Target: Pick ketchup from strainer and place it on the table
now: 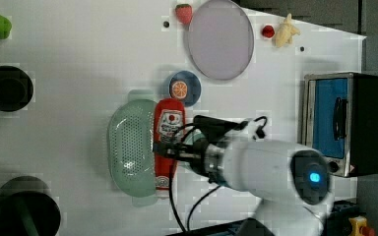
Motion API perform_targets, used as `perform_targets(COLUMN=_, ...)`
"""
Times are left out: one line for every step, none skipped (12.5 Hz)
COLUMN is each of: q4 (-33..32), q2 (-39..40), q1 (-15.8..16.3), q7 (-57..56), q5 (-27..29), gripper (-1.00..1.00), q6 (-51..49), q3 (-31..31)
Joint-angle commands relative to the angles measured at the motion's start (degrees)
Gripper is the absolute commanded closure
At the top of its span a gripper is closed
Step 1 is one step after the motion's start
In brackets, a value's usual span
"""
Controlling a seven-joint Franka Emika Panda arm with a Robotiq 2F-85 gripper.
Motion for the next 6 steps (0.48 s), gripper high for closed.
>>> perform_targets(q4=3.31, q2=-2.40, q1=-3.93, q7=-11.21, q5=4.85, gripper=-0.13, q6=-6.23, q3=-0.26)
perform_targets(q4=4.18, q2=-3.53, q1=-5.14, q7=-13.40, q5=6.03, gripper=-0.13, q6=-8.61, q3=-0.37)
perform_targets(q4=5.02, q2=-4.69, q1=-6.50, q7=-14.89, q5=6.41, gripper=-0.13, q6=-11.05, q3=-0.62)
perform_targets(q4=5.71, q2=-5.88, q1=-7.83, q7=-16.54, q5=6.42, gripper=-0.13, q6=-13.23, q3=-1.13)
perform_targets(q4=6.28, q2=-7.06, q1=-9.13, q7=-18.67, q5=6.42, gripper=-0.13, q6=-15.00, q3=-1.87)
perform_targets(q4=6.78, q2=-8.28, q1=-10.39, q7=-21.55, q5=6.42, gripper=-0.13, q6=-16.07, q3=-2.91)
